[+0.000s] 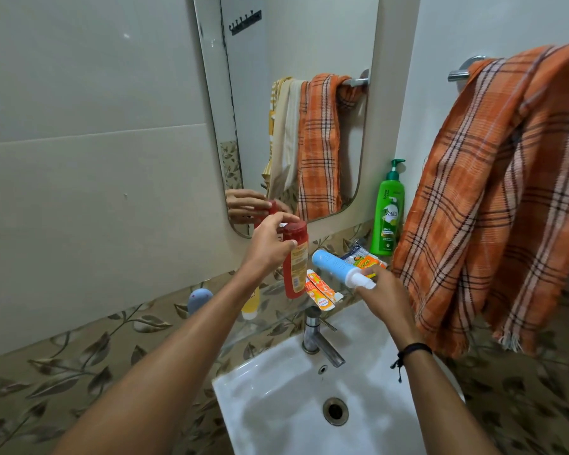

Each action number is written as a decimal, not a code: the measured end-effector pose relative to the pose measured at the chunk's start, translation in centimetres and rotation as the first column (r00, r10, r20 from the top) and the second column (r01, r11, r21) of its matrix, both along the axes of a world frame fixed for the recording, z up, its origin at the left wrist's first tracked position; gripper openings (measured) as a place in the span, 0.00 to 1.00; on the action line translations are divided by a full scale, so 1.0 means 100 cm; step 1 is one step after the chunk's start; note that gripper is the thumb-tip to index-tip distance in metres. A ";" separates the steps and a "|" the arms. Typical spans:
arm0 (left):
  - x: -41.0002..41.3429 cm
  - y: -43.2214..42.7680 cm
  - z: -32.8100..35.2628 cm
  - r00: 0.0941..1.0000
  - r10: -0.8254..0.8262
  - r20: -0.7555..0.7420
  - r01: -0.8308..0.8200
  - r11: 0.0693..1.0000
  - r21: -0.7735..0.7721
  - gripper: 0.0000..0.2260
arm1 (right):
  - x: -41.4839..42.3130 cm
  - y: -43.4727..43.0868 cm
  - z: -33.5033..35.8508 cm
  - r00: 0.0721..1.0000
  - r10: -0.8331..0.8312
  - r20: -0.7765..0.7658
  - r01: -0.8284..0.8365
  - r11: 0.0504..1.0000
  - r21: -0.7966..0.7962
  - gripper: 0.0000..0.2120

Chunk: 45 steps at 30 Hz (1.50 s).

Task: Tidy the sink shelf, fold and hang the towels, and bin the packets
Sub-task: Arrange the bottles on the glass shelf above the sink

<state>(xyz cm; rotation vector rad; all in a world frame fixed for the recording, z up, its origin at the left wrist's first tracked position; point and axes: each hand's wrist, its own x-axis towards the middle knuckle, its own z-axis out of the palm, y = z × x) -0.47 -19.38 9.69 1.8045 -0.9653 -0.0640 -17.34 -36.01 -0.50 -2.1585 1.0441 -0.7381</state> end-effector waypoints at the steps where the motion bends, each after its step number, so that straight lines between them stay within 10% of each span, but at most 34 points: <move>1: 0.000 0.001 0.001 1.000 -0.002 -0.005 0.002 1.000 -0.002 0.18 | 0.000 -0.001 0.007 0.999 -0.003 0.043 0.002 1.000 0.003 0.16; 10: -0.039 -0.001 -0.011 0.906 0.163 0.390 -0.065 0.966 -0.252 0.12 | 0.010 -0.010 0.073 0.976 0.112 0.189 -0.084 0.985 -0.148 0.08; 20: -0.085 -0.050 -0.091 0.990 0.031 -0.138 -0.029 0.999 0.017 0.30 | 0.067 -0.036 0.097 0.972 0.230 0.037 -0.224 0.967 -0.124 0.11; 28: -0.085 -0.071 -0.088 0.968 0.122 -0.218 -0.118 0.993 0.029 0.23 | 0.081 -0.052 0.082 0.926 0.340 0.164 -0.361 0.924 0.125 0.11; 45: -0.063 -0.105 -0.100 0.920 0.208 -0.332 -0.186 0.978 0.097 0.29 | 0.078 -0.072 0.078 0.867 0.472 0.159 -0.493 0.859 0.140 0.14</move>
